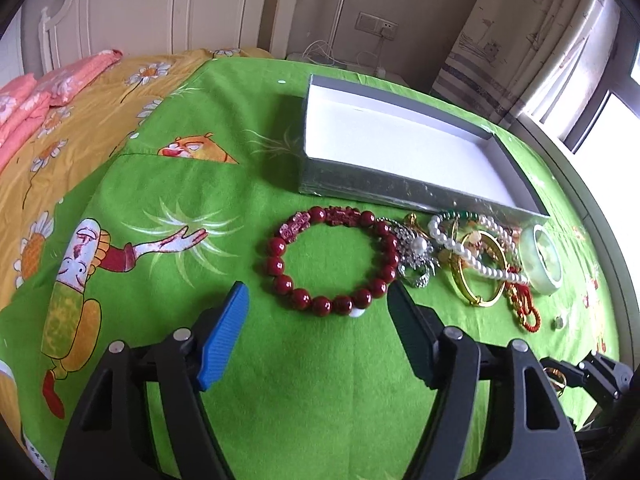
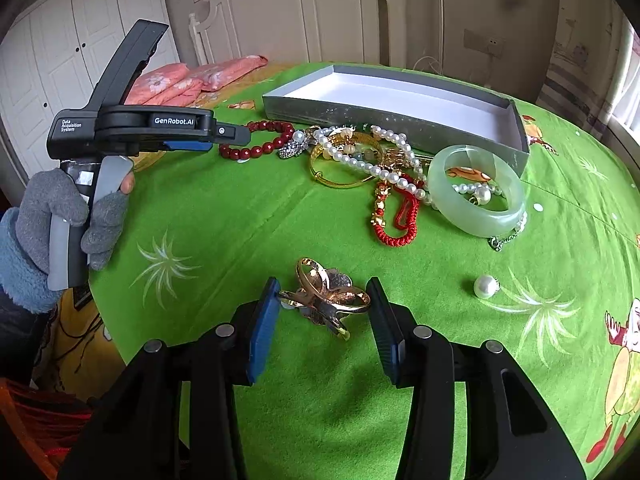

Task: Organize jewelry
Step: 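Grasp the gold ring with the right tool while the left tool grasps the red bead bracelet, then carry the ring and bracelet into the white box and open both tools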

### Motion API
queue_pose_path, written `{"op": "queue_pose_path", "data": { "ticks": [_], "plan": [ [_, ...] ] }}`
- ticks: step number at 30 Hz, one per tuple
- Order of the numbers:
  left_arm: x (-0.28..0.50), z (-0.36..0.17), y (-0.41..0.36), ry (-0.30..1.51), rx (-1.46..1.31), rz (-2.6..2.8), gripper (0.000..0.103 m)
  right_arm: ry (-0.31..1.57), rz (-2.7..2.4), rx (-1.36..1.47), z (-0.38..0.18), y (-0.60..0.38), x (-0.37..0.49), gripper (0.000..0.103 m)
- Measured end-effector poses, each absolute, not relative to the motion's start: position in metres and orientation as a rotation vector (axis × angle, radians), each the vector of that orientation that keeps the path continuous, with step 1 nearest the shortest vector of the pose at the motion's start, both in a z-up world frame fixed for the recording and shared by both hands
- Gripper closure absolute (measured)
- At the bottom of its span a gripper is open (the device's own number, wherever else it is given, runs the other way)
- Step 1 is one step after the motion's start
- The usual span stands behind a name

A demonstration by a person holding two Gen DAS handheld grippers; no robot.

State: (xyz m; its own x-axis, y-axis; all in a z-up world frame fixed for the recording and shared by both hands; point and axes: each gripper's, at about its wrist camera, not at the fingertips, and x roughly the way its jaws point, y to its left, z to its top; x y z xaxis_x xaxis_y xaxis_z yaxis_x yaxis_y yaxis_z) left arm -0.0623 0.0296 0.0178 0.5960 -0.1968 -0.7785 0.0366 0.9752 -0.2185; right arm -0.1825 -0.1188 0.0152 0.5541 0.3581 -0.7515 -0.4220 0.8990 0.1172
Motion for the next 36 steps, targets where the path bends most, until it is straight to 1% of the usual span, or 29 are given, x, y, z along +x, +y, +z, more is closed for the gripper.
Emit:
{"op": "queue_pose_path", "data": {
  "ticks": [2, 4, 5, 7, 8, 9, 12, 15, 19, 24, 30, 36],
  "plan": [
    [-0.053, 0.019, 0.036, 0.923, -0.213, -0.105, 0.033, 0.871, 0.468, -0.063, 0.015, -0.121, -0.182, 0.058],
    [-0.040, 0.015, 0.036, 0.949, -0.152, -0.023, 0.034, 0.873, 0.473, -0.050, 0.016, -0.123, -0.181, 0.058],
    [-0.035, 0.014, 0.032, 0.946, -0.105, 0.000, 0.037, 0.874, 0.474, -0.048, 0.016, -0.123, -0.182, 0.058],
    [-0.028, 0.014, 0.021, 0.961, 0.003, 0.031, 0.049, 0.870, 0.475, -0.040, 0.016, -0.124, -0.182, 0.058],
    [-0.028, 0.015, 0.018, 0.957, 0.011, -0.008, 0.080, 0.868, 0.475, -0.034, 0.017, -0.125, -0.183, 0.058],
    [-0.028, 0.016, 0.017, 0.963, 0.021, -0.004, 0.092, 0.864, 0.473, -0.027, 0.017, -0.127, -0.183, 0.058],
    [-0.036, 0.016, 0.017, 0.953, 0.052, -0.035, 0.092, 0.840, 0.483, 0.010, 0.020, -0.132, -0.185, 0.058],
    [-0.060, 0.022, 0.022, 0.900, 0.041, -0.053, 0.092, 0.828, 0.498, 0.059, 0.023, -0.140, -0.186, 0.058],
    [-0.090, 0.048, 0.030, 0.825, -0.017, -0.078, 0.092, 0.834, 0.518, 0.126, 0.024, -0.148, -0.183, 0.058],
    [-0.111, 0.088, 0.032, 0.737, -0.051, -0.115, 0.092, 0.803, 0.501, 0.120, 0.036, -0.150, -0.186, 0.058],
    [-0.113, 0.119, 0.015, 0.694, -0.018, -0.162, 0.092, 0.762, 0.469, 0.084, 0.056, -0.151, -0.175, 0.058],
    [-0.089, 0.143, -0.013, 0.682, 0.023, -0.213, 0.092, 0.743, 0.433, 0.065, 0.072, -0.157, -0.139, 0.058]
  ]
}}
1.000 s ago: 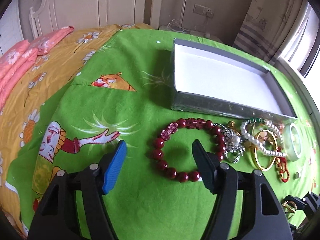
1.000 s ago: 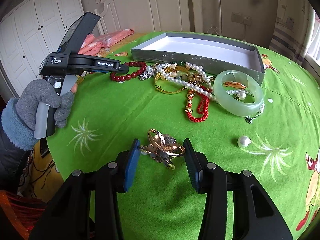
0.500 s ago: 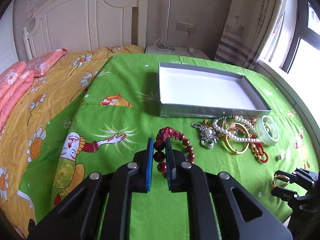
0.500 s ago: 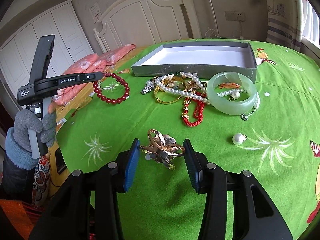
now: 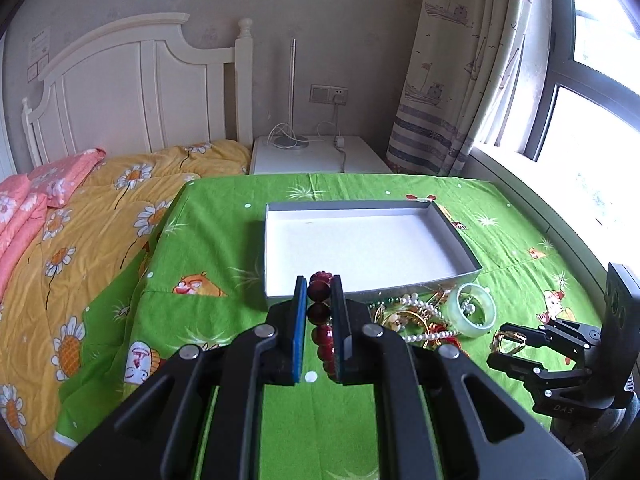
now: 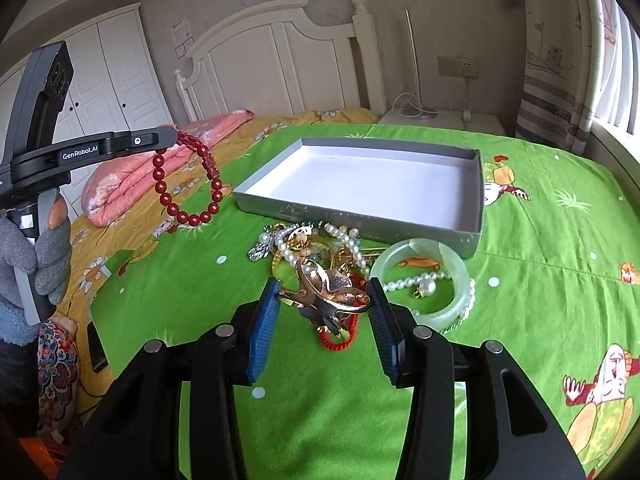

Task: Organize jewelry
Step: 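Carry the ring and bracelet into the white box and open both tools, then grasp the pale green jade bangle with the right tool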

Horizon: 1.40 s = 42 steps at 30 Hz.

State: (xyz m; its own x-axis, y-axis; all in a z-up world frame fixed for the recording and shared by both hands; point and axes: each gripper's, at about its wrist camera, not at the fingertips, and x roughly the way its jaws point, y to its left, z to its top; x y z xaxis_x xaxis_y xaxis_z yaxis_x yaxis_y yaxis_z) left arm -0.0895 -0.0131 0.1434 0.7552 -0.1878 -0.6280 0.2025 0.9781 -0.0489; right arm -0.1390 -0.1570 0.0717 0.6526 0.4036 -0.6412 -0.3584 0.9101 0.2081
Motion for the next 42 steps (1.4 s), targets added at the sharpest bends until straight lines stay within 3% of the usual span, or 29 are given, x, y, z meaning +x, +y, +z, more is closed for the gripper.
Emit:
{"op": "queue_pose_path", "data": {
  "ticks": [12, 21, 24, 25, 27, 31, 36, 38, 42],
  "plan": [
    [0.034, 0.134, -0.060, 0.797, 0.066, -0.200, 0.092, 0.851, 0.297, 0.149, 0.067, -0.176, -0.010, 0.058],
    [0.080, 0.113, -0.075, 0.821, 0.056, -0.169, 0.092, 0.929, 0.258, 0.169, 0.052, -0.160, 0.044, 0.058],
    [0.084, 0.109, -0.075, 0.792, 0.061, -0.121, 0.090, 0.924, 0.241, 0.165, 0.054, -0.161, 0.046, 0.027],
    [0.083, 0.106, -0.074, 0.787, 0.071, -0.099, 0.086, 0.905, 0.245, 0.166, 0.056, -0.164, 0.042, 0.025],
    [0.080, 0.098, -0.069, 0.789, 0.085, -0.080, 0.048, 0.879, 0.264, 0.169, 0.060, -0.172, 0.032, 0.025],
    [0.059, 0.090, -0.056, 0.768, 0.075, -0.060, 0.037, 0.822, 0.294, 0.159, 0.068, -0.189, 0.002, 0.025],
    [0.006, 0.097, -0.046, 0.682, 0.017, -0.042, 0.002, 0.716, 0.300, 0.143, 0.081, -0.209, -0.044, 0.022],
    [-0.021, 0.099, -0.043, 0.648, 0.006, -0.011, 0.002, 0.673, 0.298, 0.155, 0.085, -0.217, -0.065, 0.016],
    [-0.062, 0.091, -0.034, 0.663, -0.018, -0.032, 0.002, 0.654, 0.285, 0.236, 0.084, -0.237, -0.097, 0.016]
  ]
}}
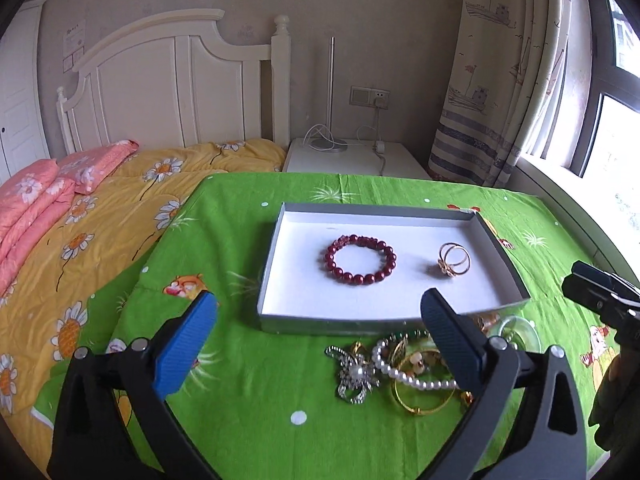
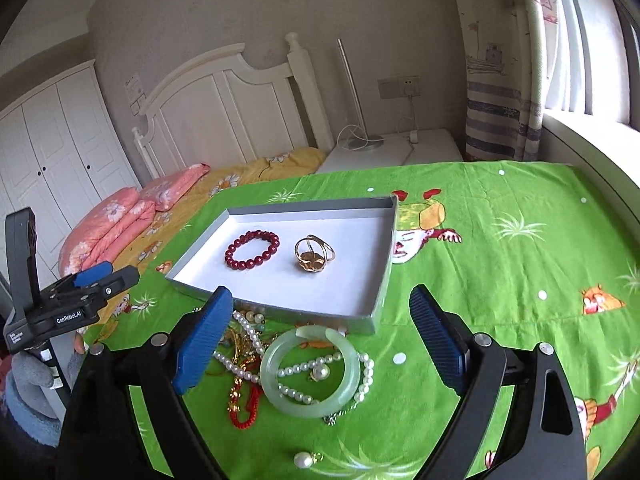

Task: Organize jewelry
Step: 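Grasp the pale green jade bangle with the right tool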

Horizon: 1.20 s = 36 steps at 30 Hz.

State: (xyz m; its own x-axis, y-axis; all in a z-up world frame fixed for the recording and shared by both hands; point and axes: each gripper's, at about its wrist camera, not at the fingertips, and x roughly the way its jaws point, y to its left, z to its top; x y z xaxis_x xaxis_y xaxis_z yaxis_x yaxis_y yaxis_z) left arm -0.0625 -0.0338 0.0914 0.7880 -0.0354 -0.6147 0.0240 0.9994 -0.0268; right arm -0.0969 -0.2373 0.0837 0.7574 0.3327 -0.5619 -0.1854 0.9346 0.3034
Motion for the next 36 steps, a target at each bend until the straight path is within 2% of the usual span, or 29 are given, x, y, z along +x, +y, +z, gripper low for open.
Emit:
{"op": "queue_pose_path", "data": {
  "ticks": [7, 14, 36],
  "plan": [
    [-0.104, 0.052, 0.005, 0.744, -0.151, -0.011, 0.002, 0.700, 0.205, 0.304, 0.055, -0.251, -0.134, 0.016],
    [-0.108, 0.016, 0.026, 0.793, -0.272, -0.028, 0.003, 0.780, 0.169, 0.159, 0.038, -0.222, -0.134, 0.016],
    [-0.110, 0.017, 0.023, 0.769, -0.299, -0.123, 0.002, 0.903, 0.107, -0.040, 0.018, -0.164, -0.076, 0.016]
  ]
}}
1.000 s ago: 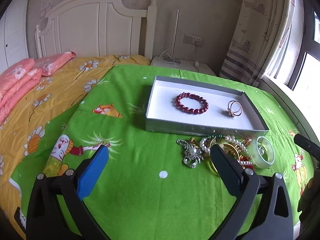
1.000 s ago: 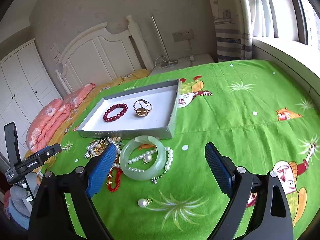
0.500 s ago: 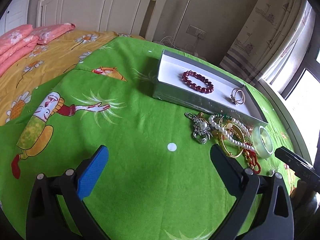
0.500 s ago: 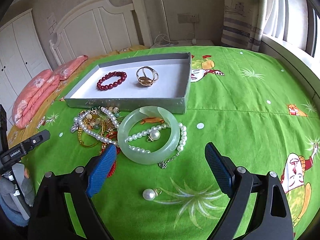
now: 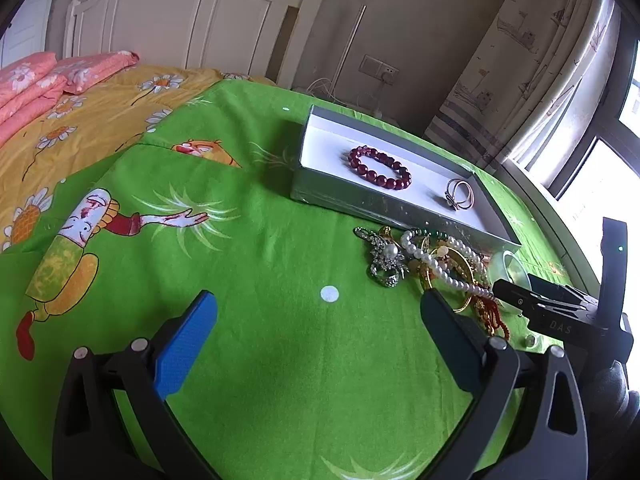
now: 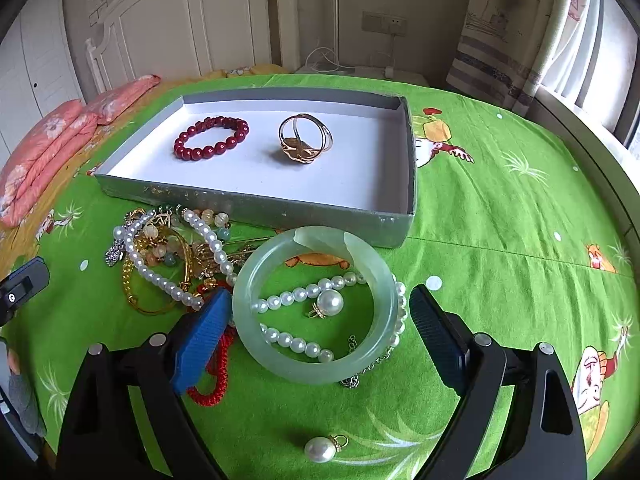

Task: Organize jewelry
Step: 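Grasp the pale green jade bangle with the right tool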

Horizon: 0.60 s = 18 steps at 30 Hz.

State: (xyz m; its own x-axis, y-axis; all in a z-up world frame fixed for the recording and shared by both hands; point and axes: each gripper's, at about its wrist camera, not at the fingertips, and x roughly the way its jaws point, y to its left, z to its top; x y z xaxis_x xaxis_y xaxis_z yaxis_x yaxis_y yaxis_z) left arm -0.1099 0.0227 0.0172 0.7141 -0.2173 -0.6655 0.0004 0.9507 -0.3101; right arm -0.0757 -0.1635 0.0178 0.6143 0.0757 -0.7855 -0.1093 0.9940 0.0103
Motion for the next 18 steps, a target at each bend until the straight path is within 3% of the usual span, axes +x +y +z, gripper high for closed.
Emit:
{"op": "queue_pose_path", "data": {
  "ticks": [4, 7, 18],
  "plan": [
    [-0.110, 0.017, 0.022, 0.772, -0.295, -0.129, 0.002, 0.926, 0.103, -0.048, 0.013, -0.162, -0.071, 0.017],
    [-0.110, 0.017, 0.022, 0.773, -0.291, -0.128, 0.002, 0.933, 0.114, -0.007, 0.012, -0.169, -0.070, 0.026],
    [-0.105, 0.017, 0.008, 0.818, -0.222, -0.138, 0.003, 0.792, 0.177, 0.112, 0.034, -0.191, -0.104, 0.026]
  ]
}}
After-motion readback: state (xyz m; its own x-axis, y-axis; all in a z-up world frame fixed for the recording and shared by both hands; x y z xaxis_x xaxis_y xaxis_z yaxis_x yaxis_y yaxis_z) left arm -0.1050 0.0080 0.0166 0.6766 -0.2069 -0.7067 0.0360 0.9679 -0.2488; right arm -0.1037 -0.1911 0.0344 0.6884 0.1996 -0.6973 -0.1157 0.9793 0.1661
